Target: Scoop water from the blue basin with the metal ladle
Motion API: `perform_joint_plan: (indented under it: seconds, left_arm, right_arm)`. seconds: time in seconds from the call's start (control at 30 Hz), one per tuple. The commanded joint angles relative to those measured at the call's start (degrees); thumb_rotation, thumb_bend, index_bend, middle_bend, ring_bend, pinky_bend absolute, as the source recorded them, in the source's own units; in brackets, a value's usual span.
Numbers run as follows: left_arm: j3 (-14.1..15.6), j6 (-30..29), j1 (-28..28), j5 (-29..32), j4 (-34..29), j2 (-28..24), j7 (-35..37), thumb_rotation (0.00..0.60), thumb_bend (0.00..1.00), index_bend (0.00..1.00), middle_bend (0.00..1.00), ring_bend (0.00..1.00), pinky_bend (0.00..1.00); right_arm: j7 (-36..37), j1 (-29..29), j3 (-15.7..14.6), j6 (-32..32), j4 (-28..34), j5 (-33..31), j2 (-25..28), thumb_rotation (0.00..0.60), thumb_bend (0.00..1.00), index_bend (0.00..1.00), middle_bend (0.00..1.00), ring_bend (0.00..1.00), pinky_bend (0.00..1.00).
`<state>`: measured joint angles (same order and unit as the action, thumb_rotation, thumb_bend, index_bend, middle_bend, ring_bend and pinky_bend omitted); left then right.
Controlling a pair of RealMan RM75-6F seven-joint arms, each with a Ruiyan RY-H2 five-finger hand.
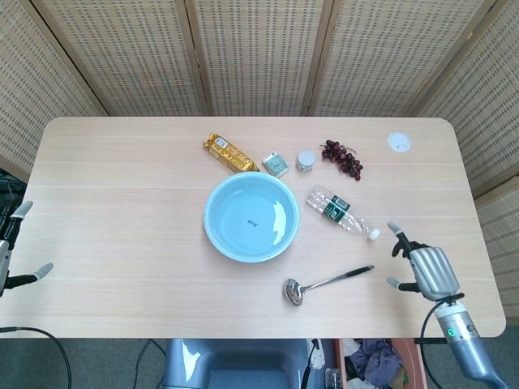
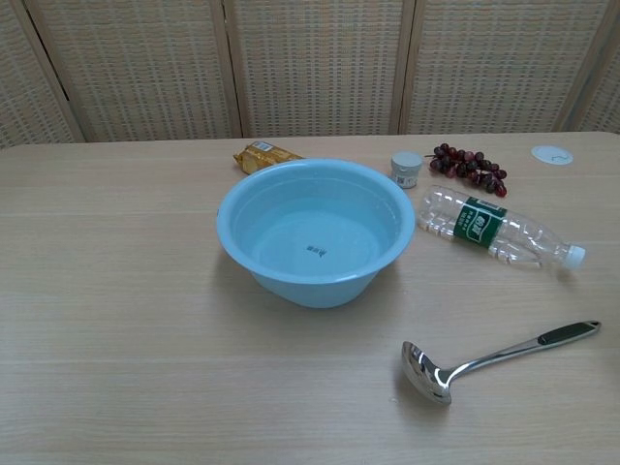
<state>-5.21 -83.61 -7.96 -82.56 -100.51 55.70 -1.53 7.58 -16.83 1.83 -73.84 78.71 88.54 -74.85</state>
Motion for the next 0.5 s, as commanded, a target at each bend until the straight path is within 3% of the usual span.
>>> perform_joint_plan:
  seconds: [0.03,0.33,0.5]
  left_arm:
    - [0.04,0.02,0.02,0.06,-0.06,0.03,-0.24,0.600,0.00,0.00,0.00,0.00,0.00]
    - [-0.21,0.91,-0.46,1.06,-0.07,0.43,-1.43,0.600,0.00,0.00,0.00,0.00,0.00]
    - [-0.38,1.40,-0.75,1.76,-0.22,0.76,-2.42,0.600,0.00,0.00,0.00,0.00,0.00]
  right_arm:
    - [-1.87,-3.98,-0.71,3.92,-6.22,2.39,-2.88,0.600,0.00,0.11,0.92,0.89,1.00]
    - [-9.17,-9.16,-2.86,8.64,-15.89,7.50,-10.17,0.600,0.02,0.34,0.96,0.92,1.00]
    - [-7.15,-11.65,-5.46,9.21,-20.16,11.61,-11.99,0.600,0.06,0.37,0.97,0.93,1.00]
